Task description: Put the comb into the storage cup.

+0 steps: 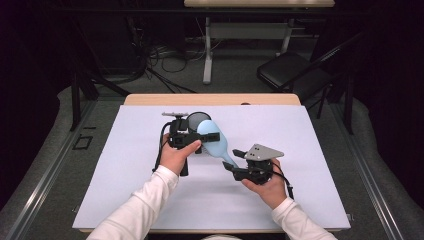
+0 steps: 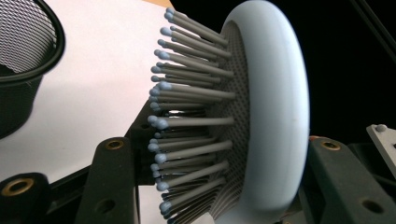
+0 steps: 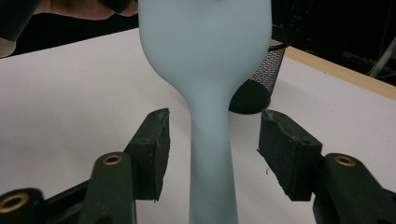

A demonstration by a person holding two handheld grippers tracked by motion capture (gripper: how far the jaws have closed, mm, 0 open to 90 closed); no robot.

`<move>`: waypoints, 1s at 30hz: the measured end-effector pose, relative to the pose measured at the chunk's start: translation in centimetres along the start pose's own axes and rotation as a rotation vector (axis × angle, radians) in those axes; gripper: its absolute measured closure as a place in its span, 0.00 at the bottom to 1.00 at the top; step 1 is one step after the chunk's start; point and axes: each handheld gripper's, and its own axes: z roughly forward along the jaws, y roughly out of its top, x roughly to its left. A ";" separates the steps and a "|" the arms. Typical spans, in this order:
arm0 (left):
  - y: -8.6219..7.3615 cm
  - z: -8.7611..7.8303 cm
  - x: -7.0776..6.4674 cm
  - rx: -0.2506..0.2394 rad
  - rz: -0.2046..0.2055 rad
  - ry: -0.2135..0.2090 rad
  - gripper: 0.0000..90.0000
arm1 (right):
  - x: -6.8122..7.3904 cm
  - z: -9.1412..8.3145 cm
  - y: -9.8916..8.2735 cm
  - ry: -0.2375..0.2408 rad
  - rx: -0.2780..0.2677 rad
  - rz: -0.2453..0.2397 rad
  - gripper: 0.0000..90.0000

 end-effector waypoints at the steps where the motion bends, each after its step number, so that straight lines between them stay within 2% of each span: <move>1: 0.0 -0.1 0.1 -0.002 0.001 0.002 0.54 | 0.0 0.0 0.1 -0.005 -0.005 -0.003 0.47; 16: 0.5 -0.9 0.6 -0.029 0.002 0.037 0.54 | -0.1 0.0 0.4 0.021 0.021 0.018 0.46; 23: 0.8 -1.2 0.6 -0.036 0.000 0.035 0.54 | -0.1 0.2 0.5 0.026 0.042 0.008 0.46; 30: 1.3 -1.6 0.6 -0.041 0.008 0.047 0.54 | -0.2 0.1 0.6 0.025 0.040 0.001 0.46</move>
